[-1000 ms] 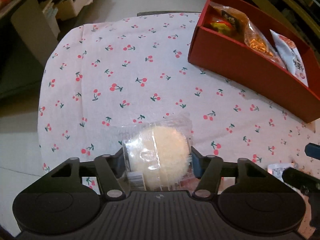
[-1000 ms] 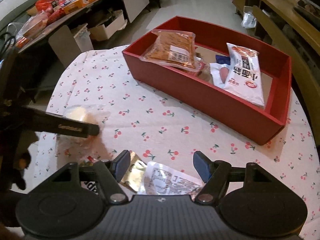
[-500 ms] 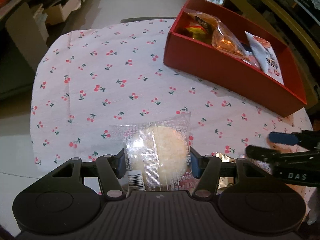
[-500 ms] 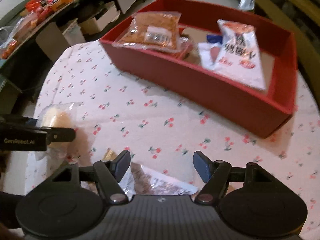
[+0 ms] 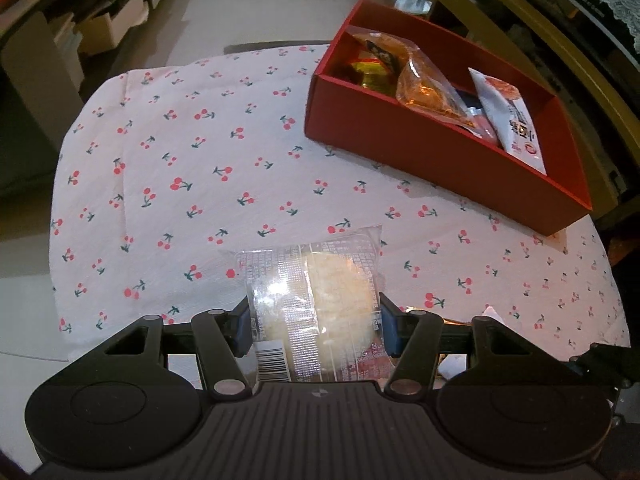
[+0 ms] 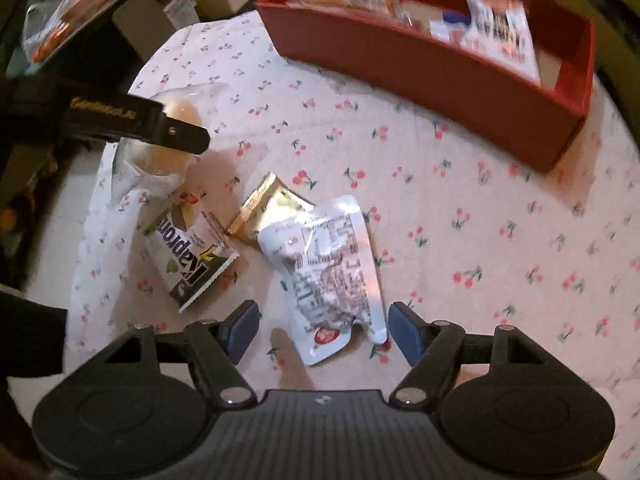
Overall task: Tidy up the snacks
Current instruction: 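Grasp the wrapped cream bun with left tool while right tool grasps the white sausage pouch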
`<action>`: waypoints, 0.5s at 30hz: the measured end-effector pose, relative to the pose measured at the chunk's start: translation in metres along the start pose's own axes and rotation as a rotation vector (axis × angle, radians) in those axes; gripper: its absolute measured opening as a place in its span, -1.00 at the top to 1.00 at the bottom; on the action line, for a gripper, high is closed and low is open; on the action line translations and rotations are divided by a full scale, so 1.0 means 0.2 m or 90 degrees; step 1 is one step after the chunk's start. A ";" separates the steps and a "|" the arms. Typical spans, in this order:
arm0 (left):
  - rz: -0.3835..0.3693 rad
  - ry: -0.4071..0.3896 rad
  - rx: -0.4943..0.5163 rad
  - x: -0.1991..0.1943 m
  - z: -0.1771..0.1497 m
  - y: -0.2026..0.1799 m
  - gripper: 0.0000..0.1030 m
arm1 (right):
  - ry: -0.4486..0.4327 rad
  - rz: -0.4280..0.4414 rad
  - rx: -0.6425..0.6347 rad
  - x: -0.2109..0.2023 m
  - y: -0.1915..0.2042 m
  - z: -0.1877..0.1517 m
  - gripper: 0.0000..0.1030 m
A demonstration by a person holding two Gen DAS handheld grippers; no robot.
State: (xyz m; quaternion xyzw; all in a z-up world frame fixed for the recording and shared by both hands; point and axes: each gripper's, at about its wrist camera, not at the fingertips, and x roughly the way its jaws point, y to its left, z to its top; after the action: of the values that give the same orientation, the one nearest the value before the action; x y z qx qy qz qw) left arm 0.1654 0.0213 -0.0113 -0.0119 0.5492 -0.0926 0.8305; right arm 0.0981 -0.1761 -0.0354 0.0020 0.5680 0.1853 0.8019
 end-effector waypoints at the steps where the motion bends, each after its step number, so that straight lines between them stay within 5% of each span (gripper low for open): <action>1: -0.001 0.000 0.002 0.00 0.00 -0.01 -0.27 | -0.010 -0.008 -0.023 0.00 0.02 0.01 -0.65; 6: -0.001 0.006 0.011 0.01 -0.02 -0.02 -0.27 | -0.008 -0.055 -0.115 0.07 0.10 0.08 -0.65; 11: 0.002 0.013 0.010 0.03 -0.03 0.00 -0.27 | -0.008 -0.066 -0.110 0.13 0.11 0.08 -0.79; 14: 0.009 0.012 0.019 0.02 -0.03 -0.01 -0.27 | -0.014 -0.069 -0.107 0.12 0.12 0.08 -0.53; 15: 0.012 0.012 0.025 0.02 -0.03 -0.02 -0.27 | -0.018 -0.070 -0.105 0.10 0.12 0.07 -0.28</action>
State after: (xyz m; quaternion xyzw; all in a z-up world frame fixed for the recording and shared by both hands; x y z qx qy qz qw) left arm 0.1602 0.0174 -0.0174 0.0103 0.5551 -0.0960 0.8262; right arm 0.1097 -0.1448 -0.0436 -0.0925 0.5388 0.1867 0.8162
